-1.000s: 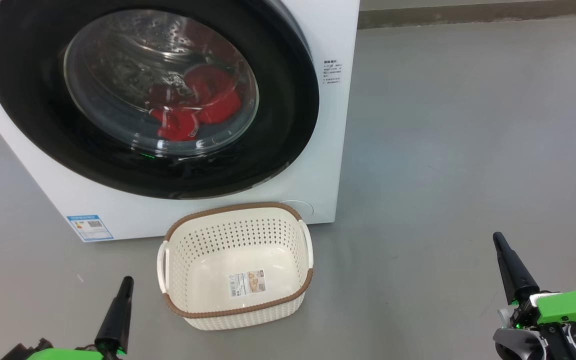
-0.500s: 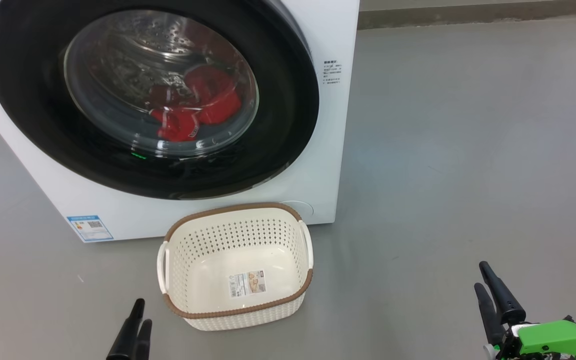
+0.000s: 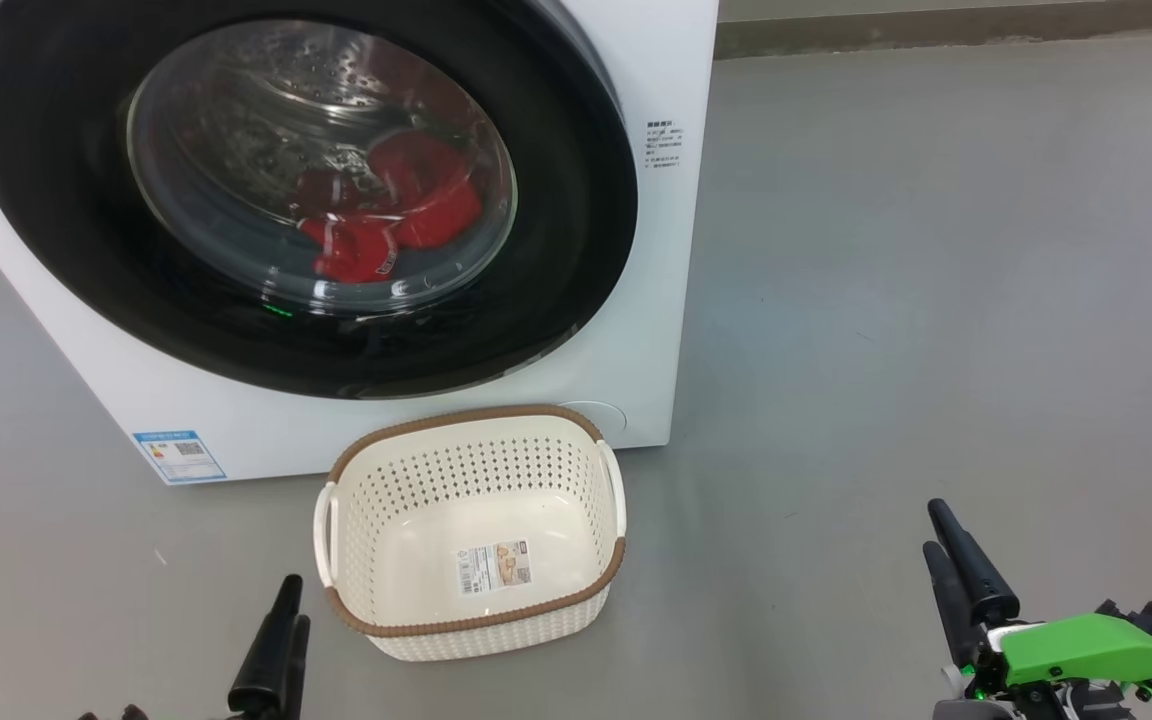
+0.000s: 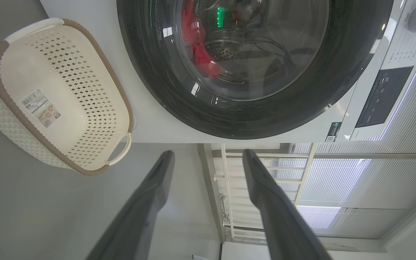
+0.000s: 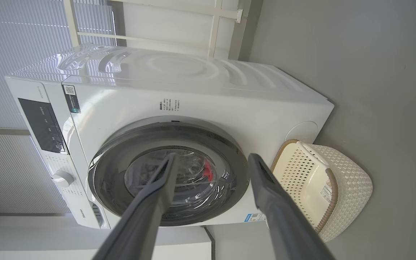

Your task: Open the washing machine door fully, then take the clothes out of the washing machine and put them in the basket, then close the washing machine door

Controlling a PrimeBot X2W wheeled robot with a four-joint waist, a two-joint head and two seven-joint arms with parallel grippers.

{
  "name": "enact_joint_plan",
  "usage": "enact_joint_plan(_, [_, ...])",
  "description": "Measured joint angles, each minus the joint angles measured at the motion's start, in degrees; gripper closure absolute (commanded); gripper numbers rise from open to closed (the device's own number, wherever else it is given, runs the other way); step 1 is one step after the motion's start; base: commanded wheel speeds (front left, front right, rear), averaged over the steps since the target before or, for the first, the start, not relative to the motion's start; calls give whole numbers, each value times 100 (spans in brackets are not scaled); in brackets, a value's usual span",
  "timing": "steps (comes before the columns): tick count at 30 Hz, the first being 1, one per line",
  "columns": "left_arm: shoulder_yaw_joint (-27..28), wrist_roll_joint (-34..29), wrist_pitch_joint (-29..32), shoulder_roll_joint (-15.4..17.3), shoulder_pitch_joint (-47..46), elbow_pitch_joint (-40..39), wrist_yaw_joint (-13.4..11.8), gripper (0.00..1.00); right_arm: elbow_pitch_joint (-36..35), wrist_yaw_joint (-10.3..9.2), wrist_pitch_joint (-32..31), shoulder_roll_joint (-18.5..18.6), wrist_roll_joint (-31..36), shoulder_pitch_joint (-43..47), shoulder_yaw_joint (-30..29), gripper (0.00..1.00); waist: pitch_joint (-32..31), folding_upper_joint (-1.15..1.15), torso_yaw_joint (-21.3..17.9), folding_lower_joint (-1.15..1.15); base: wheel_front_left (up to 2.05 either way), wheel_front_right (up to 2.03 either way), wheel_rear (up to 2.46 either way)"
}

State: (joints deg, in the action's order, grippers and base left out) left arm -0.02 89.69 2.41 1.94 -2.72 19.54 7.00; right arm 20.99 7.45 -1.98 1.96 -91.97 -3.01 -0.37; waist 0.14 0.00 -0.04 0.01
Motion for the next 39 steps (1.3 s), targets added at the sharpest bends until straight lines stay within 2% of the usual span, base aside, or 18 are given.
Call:
enact_joint_plan(9, [-38, -600, -110, 22, -102, -45, -18, 0, 123, 0, 120, 5, 475, -196, 111, 0, 4, 0, 0, 0, 0, 0, 0])
enact_joint_plan(39, [-408, -3120, -601, 65, -499, -110, -301, 0, 299, 0, 580, 5, 3037, -703, 290, 0, 3, 0, -11, 0, 0, 0, 0])
